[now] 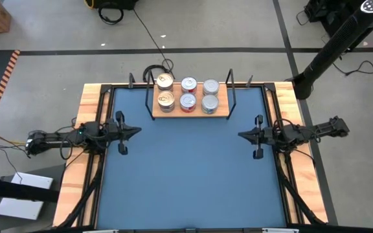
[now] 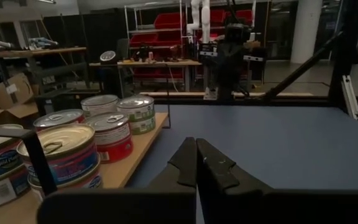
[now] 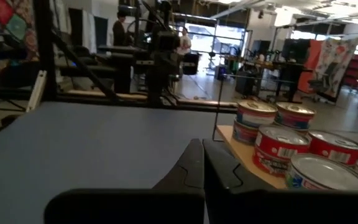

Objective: Stack canned seafood by type on shelf
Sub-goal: Return to Home Position

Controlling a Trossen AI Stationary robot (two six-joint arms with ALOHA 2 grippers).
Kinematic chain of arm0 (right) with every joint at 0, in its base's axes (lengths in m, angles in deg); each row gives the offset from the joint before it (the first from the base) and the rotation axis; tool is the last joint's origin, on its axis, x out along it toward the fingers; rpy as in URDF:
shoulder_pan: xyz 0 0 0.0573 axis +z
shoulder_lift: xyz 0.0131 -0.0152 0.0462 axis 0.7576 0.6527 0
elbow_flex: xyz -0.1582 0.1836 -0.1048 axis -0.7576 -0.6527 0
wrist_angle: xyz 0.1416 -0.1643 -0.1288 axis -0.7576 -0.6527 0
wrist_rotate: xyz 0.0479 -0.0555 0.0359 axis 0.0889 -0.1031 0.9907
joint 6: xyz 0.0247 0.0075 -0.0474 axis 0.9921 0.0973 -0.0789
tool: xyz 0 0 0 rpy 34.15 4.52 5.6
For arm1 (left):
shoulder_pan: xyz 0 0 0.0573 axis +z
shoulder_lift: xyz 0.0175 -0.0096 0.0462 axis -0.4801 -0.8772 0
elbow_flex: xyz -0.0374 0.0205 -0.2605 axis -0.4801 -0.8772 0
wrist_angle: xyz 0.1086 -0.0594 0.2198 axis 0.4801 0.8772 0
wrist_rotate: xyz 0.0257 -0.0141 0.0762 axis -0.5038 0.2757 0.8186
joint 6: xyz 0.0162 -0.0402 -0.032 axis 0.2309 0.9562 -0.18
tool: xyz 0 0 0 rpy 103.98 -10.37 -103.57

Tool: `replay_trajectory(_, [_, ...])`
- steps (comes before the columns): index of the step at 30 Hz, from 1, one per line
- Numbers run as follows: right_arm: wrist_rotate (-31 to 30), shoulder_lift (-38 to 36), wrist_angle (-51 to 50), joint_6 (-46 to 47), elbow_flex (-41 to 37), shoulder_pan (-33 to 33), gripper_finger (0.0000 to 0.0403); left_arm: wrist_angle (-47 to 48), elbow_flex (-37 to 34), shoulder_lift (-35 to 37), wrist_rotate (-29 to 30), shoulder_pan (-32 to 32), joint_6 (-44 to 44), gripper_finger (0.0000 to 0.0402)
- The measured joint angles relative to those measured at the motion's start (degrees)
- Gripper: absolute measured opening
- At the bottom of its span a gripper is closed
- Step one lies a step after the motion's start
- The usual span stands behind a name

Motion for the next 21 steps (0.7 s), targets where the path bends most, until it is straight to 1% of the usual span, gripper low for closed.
replay_trajectory(5, [0.71, 0.90, -0.03, 0.38, 0.00, -1.94, 0.0000, -0.27, -0.02, 0.00, 2.53, 0.00, -0.34, 0.0002])
replay_trajectory(13, [0.84, -2.02, 0.13, -0.94, 0.00, -2.10, 0.0000, -0.10, -0.02, 0.00, 2.58, 0.02, -2.38, 0.0002])
replay_trajectory(17, [-2.90, -1.91, -0.65, -1.36, 0.30, -2.31, 0.0000, -0.06, -0.04, 0.00, 2.68, 0.02, -2.12, 0.0002])
replay_trajectory(21, [-9.42, -1.87, -0.41, -0.60, 0.33, -3.11, 0.0001, -0.02, -0.04, 0.00, 2.78, 0.02, -1.99, 0.0002])
